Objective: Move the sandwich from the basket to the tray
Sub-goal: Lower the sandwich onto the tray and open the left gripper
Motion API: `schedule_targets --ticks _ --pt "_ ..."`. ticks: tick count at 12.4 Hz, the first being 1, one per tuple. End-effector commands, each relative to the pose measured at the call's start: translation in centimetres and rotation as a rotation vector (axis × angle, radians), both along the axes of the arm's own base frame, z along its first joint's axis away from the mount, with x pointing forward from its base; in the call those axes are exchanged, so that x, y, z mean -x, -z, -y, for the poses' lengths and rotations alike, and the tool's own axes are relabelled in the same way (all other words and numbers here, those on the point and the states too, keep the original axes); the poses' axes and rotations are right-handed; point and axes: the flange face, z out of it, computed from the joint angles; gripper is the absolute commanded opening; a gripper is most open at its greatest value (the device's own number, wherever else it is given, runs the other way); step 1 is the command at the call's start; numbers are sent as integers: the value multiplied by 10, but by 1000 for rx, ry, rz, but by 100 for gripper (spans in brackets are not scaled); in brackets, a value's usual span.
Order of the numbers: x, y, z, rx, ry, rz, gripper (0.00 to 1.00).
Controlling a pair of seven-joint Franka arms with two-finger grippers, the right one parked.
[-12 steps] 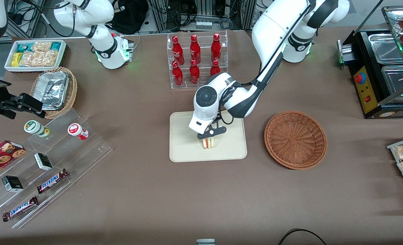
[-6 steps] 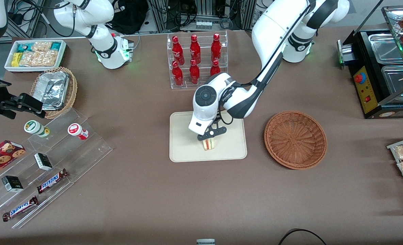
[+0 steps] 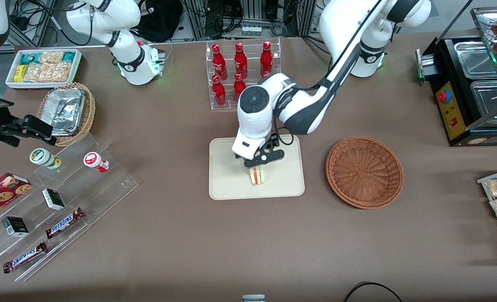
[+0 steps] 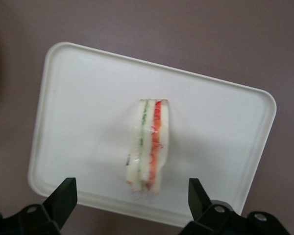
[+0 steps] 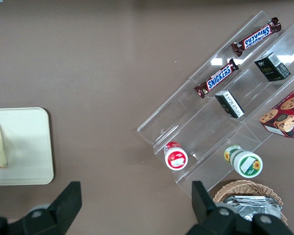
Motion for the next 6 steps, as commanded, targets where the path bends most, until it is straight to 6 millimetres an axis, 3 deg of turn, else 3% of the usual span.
schedule_targets --ticks 1,2,3,6 --pt "-10 -44 -46 -60 2 -28 100" --pt "-9 -58 -58 -83 7 -42 100" --pt "-26 -65 -87 -89 3 -51 100" --pt "-36 -63 -127 -107 37 -82 100"
